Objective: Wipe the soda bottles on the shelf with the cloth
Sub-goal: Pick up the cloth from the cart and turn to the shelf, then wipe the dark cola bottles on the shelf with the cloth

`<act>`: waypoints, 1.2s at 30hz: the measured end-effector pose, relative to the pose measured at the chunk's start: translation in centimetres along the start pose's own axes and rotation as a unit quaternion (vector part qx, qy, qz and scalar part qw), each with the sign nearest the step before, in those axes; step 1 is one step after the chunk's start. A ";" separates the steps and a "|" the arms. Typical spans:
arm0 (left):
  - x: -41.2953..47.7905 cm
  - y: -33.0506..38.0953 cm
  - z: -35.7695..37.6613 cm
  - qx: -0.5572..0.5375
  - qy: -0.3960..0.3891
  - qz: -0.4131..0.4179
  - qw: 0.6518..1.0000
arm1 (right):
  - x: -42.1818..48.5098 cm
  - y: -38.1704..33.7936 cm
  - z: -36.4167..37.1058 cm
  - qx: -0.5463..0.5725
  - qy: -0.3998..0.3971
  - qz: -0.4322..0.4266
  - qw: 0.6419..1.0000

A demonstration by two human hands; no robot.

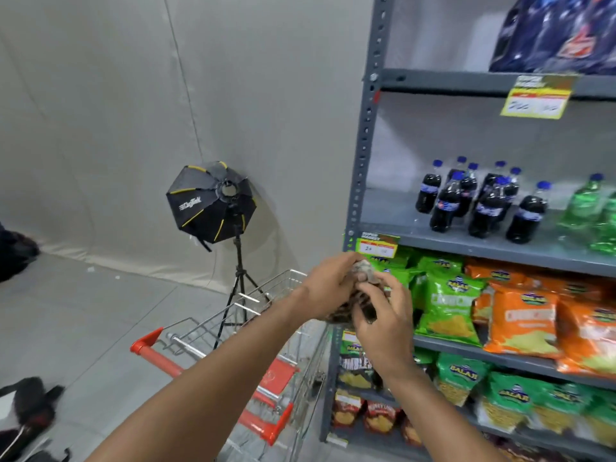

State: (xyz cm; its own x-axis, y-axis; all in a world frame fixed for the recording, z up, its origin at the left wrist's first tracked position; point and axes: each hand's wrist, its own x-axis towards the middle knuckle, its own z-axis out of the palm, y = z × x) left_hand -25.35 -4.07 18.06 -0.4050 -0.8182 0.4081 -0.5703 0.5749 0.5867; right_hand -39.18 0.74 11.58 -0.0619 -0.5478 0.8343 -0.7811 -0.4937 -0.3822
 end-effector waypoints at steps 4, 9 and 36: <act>3.2 4.7 3.1 -0.081 0.030 0.021 0.996 | 1.1 4.3 -4.9 -0.062 0.027 -0.046 0.997; 8.0 11.4 8.3 -0.127 0.000 0.009 0.992 | 2.6 11.0 -11.7 -0.192 0.034 -0.099 0.976; 22.1 21.5 23.3 -0.227 -0.005 0.024 0.974 | 8.1 29.9 -23.2 0.010 0.078 -0.010 0.997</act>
State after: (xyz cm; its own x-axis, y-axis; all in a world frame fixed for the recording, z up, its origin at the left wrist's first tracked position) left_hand -63.22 -9.65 23.38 -0.4308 -0.7893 0.4375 -0.1772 0.5493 0.8166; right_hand -77.40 -2.78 16.14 -0.1434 -0.4278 0.8924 -0.7713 -0.5168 -0.3716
